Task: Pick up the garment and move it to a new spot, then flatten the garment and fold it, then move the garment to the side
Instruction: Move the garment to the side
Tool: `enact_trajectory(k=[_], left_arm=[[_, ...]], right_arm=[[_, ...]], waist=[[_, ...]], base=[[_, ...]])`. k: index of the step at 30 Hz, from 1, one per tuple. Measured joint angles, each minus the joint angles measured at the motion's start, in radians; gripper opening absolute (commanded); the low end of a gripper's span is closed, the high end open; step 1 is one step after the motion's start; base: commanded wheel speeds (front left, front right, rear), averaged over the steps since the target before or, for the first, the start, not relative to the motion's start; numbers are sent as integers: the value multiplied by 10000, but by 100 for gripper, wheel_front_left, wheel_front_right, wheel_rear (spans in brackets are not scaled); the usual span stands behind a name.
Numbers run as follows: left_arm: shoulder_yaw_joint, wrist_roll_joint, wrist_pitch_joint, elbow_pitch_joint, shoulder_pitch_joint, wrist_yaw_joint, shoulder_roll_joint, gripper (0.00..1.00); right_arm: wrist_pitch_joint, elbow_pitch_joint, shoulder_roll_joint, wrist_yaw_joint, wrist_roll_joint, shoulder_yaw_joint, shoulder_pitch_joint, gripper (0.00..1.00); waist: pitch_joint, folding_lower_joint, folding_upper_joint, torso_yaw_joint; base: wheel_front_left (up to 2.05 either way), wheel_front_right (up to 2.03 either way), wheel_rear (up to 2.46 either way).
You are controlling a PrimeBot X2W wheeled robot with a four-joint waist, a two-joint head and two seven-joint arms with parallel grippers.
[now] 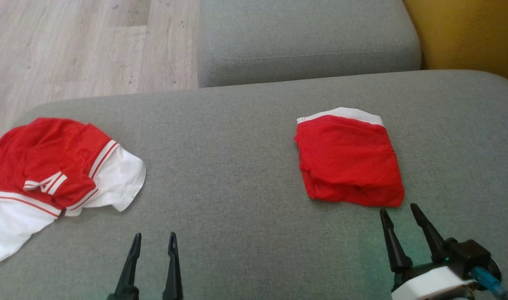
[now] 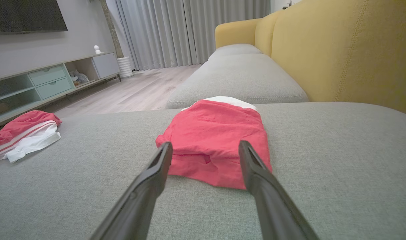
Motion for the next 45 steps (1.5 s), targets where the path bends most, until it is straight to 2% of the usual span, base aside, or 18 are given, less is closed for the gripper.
enact_trajectory(k=[8, 12, 16, 19, 26, 27, 28, 29, 32, 35, 45], left_arm=[[-184, 59, 0, -190, -73, 13, 0, 100], [-414, 163, 0, -316, -592, 88, -2, 100], [-640, 196, 0, -389, -1278, 140, -8, 100], [-769, 196, 0, -418, -1577, 184, -13, 100], [-1018, 196, 0, -441, -2064, 272, -17, 100], [-1024, 196, 0, -443, -2112, 278, -17, 100], [-1037, 196, 0, -443, -2146, 280, -17, 100], [-1049, 196, 0, -443, -2173, 284, -17, 100], [-1072, 190, 0, -437, -2254, 336, -17, 100], [-1072, 194, 0, -445, -2389, 445, -19, 100], [-1097, 403, 0, -777, -3426, 405, -21, 100]], right_arm=[[0, 102, -261, 0, 140, -36, -503, 100], [0, 717, -617, 0, 665, -123, -1908, 100], [77, 1894, -1202, 0, 1131, -268, -3424, 100], [815, 2869, -1532, 0, 1628, -201, -4190, 100], [2437, 4274, -1992, 0, 3492, 943, -5103, 100], [2615, 4343, -2015, 0, 3850, 1099, -5172, 54], [2721, 4349, -2052, 0, 4182, 1262, -5224, 30], [2794, 4334, -2105, 0, 4514, 1404, -5296, 0], [2878, 4217, -2416, 0, 5164, 1929, -5583, 0], [2731, 4171, -2846, 0, 5344, 2251, -5880, 0], [2424, 4339, -5014, 0, 5283, 2349, -7624, 0]], waist=[[590, 0, 0, 36], [1212, 1, 0, 51], [1852, 3, 0, 92], [2255, 4, 0, 154], [2828, 2, 0, 341], [2878, 1, 0, 355], [2924, 1, 0, 364], [2973, 1, 0, 367], [3133, 1, 0, 340], [3337, 1, 0, 249], [4583, 2, 0, -314]], base=[[0, 0, 0], [0, 0, 0], [0, 0, 0], [0, 0, 0], [0, 0, 0], [0, 0, 0], [0, 0, 0], [0, 0, 0], [0, 0, 0], [0, 0, 0], [0, 0, 0]])
